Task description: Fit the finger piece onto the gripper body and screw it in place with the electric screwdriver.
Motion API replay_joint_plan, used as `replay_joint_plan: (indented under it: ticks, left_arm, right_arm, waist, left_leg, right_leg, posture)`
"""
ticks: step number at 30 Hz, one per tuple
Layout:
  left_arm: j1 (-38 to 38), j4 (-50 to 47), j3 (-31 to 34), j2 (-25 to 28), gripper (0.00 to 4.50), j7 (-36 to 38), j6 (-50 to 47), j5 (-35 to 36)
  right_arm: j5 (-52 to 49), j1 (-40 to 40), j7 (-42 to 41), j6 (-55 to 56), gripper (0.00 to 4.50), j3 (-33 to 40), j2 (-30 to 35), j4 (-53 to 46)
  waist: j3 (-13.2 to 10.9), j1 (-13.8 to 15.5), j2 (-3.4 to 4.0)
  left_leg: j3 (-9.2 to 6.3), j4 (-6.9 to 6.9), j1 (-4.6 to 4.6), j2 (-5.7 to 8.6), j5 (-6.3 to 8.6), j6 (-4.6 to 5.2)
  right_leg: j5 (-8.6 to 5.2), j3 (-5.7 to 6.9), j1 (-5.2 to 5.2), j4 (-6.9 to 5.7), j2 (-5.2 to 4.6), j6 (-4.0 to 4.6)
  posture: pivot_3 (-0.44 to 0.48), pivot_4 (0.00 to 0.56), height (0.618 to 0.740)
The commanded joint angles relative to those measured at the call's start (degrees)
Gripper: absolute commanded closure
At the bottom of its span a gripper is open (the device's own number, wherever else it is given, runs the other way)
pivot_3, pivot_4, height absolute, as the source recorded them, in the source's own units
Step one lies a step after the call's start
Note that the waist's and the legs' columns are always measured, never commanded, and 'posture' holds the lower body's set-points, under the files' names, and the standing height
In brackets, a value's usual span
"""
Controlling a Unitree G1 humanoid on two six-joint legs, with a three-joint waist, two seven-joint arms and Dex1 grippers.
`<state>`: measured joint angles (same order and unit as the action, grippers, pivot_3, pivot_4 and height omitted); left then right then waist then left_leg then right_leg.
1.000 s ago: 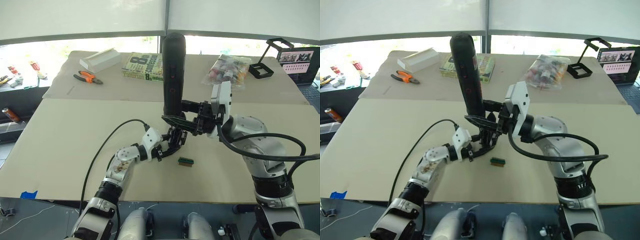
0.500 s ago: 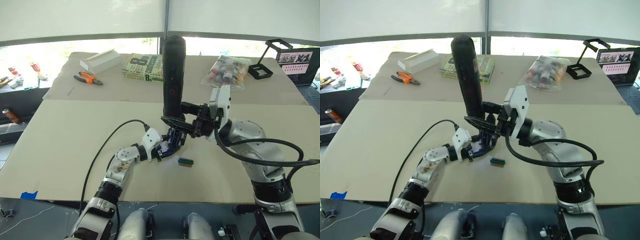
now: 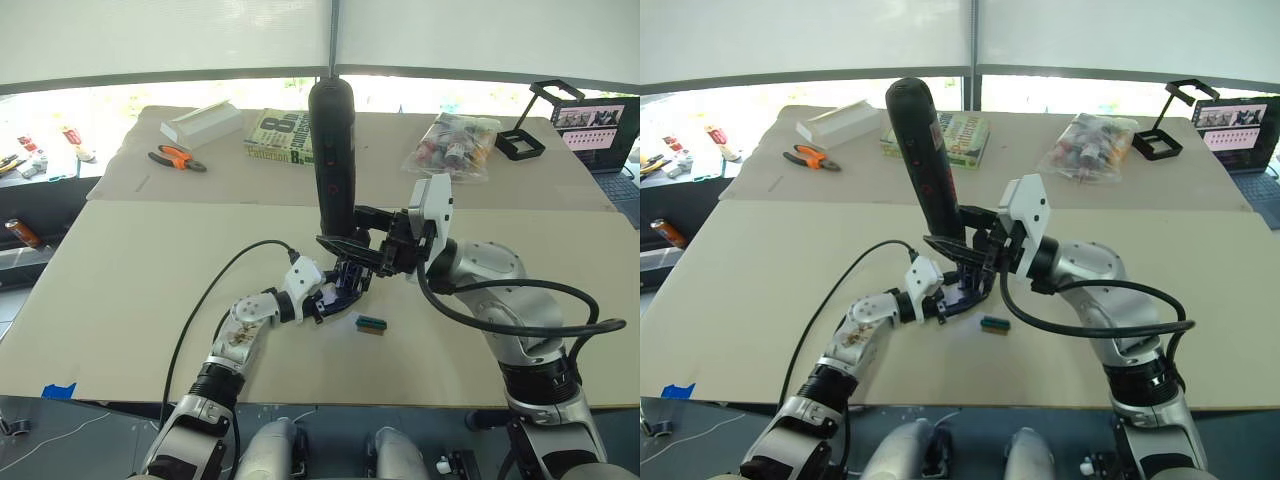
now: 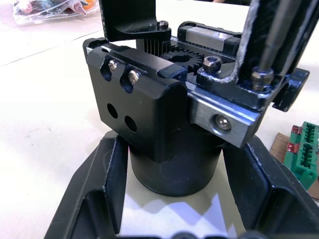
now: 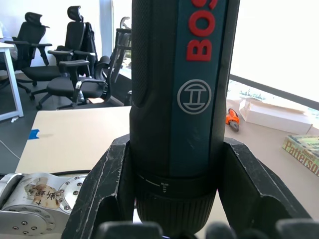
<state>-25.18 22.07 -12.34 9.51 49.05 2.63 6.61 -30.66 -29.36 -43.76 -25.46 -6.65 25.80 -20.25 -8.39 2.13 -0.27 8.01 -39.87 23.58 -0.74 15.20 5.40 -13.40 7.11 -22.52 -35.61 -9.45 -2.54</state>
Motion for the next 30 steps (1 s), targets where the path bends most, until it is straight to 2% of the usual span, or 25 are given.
replay_joint_plan:
  ticks: [1,18,25,30]
  left_arm:
    - [1.32,1.27,-2.04,-0.36,2.22,0.80,-1.66,-0.85]
    - [-0.42,6.15,-1.97,-1.03,2.22,0.11,0.87,-1.97]
    - [-0.90,7.95,-1.92,-1.50,2.22,-0.16,1.91,-2.33]
    - [-1.11,9.14,-1.93,-1.85,2.22,-0.01,2.53,-2.45]
  right_arm:
    - [1.36,0.89,-0.92,-1.48,2.59,-0.66,1.36,1.34]
    - [-7.21,-5.99,-4.77,-2.40,2.59,7.08,4.39,-5.43]
    - [-14.69,-8.15,-5.39,-3.66,2.59,12.57,5.62,-8.60]
    - [-15.69,-6.42,-5.42,-4.31,2.59,12.56,5.77,-9.79]
  waist:
    - [0.00,0.02,0.00]
    - [-0.05,0.18,0.01]
    - [-0.09,0.12,0.00]
    - [-0.30,-0.13,0.01]
  left_leg:
    - [0.00,0.00,0.00,0.00,0.00,0.00]
    - [-0.04,0.02,0.27,0.01,0.06,0.10]
    - [0.07,-0.13,1.23,0.11,-0.11,0.45]
    - [0.16,-0.13,1.31,0.12,-0.15,0.44]
  right_leg:
    - [0.00,0.00,0.00,0.00,0.00,0.00]
    - [0.29,0.10,-0.03,0.53,-0.01,-0.20]
    - [0.52,0.07,-0.64,0.56,0.01,-0.33]
    - [0.52,0.10,-0.67,0.58,0.19,-0.33]
  posture:
    - [0.000,0.150,0.740]
    - [0.000,0.150,0.740]
    - [0.000,0.150,0.740]
    - [0.000,0.150,0.740]
